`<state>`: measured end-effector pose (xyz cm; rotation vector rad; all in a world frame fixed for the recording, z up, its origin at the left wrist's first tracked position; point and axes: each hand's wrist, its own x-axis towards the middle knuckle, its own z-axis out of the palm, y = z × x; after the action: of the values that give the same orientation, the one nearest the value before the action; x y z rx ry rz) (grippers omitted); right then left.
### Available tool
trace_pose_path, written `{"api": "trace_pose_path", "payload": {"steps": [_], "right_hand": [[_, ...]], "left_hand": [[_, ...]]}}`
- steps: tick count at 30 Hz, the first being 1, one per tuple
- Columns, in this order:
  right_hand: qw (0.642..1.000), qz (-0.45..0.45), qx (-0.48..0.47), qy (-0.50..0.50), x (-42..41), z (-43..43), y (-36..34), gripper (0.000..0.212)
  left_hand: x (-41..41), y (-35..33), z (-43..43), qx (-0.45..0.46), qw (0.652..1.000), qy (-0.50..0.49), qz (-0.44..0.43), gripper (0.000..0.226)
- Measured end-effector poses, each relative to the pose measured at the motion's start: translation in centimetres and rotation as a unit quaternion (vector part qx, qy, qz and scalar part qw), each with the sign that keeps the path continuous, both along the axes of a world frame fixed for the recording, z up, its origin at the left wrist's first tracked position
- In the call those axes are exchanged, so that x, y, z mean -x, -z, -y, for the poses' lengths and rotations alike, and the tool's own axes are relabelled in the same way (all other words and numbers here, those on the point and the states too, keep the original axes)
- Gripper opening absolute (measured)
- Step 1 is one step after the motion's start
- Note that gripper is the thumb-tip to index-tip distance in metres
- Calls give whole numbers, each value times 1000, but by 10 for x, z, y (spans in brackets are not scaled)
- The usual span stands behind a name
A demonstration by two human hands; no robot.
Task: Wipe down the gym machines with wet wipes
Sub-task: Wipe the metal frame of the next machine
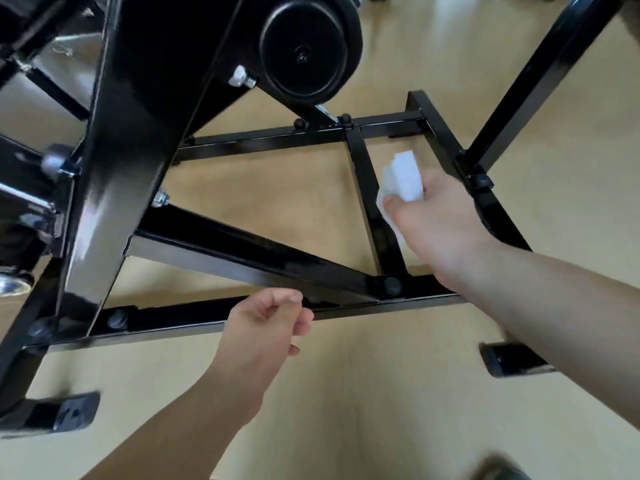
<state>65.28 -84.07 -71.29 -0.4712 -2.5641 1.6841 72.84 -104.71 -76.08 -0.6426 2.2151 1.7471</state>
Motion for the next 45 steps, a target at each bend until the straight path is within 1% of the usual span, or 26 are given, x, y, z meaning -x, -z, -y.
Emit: {"api": "trace_pose_path", "payload": {"steps": [1,4,6,8,9,10,12,14,15,17,19,20,23,24,26,28,30,32,34,36,40,43,45], "right_hand": [[999,2,-26,-40,-1,9,5,4],[988,48,-33,-146,-5,48,34,9],[978,79,-43,-187,-7,74,56,18],[975,94,-50,-194,-12,88,70,25],[974,100,-50,-196,-14,89,73,34],[969,110,-56,-214,-17,88,74,49],[941,136,-81,-300,-23,87,71,81],[910,166,-108,-365,-33,89,62,108],[899,180,-123,-380,-36,92,58,118],[889,205,-151,-380,-38,104,50,127],[897,194,-161,-364,-31,119,41,125],[904,167,-162,-358,-25,128,36,117],[935,31,-112,-334,-12,166,27,80],[943,-10,-95,-318,-12,178,27,73],[957,-74,-70,-273,-15,189,35,73],[959,-124,-76,-244,-19,182,55,73],[953,-146,-126,-234,-21,168,75,72],[939,-164,-203,-226,-22,159,89,71],[929,-183,-241,-214,-24,161,93,71],[923,-202,-249,-210,-24,170,88,69],[903,-251,-245,-250,-16,189,71,63],[909,-254,-223,-245,-8,185,75,60],[922,-225,-218,-229,-7,167,86,59]], "left_hand": [[1,0,0,4,1000,-5,1,14],[6,0,3,15,1000,-15,10,14],[8,1,11,21,999,-25,16,15],[7,0,21,21,999,-39,17,18],[8,0,25,19,999,-46,18,18],[9,0,29,14,998,-55,20,19],[11,-2,36,4,997,-72,24,19],[11,-4,39,-5,997,-79,22,20],[11,-3,40,-9,996,-86,20,19],[4,-2,45,-14,995,-99,10,18],[-2,0,56,-8,994,-107,-5,16],[-3,0,63,-6,993,-117,-13,17],[0,-2,83,-9,985,-169,-30,22],[2,-2,87,-12,983,-178,-34,22],[5,-2,90,-22,982,-182,-37,21],[6,-1,90,-31,983,-176,-39,19],[6,0,89,-30,985,-168,-38,17],[6,2,88,-19,986,-160,-38,16],[6,3,88,-12,987,-157,-40,15],[6,5,87,-12,987,-156,-42,15],[9,10,84,-24,989,-136,-54,21],[11,14,79,-22,989,-134,-56,19],[11,17,77,-15,988,-145,-53,17]]}}
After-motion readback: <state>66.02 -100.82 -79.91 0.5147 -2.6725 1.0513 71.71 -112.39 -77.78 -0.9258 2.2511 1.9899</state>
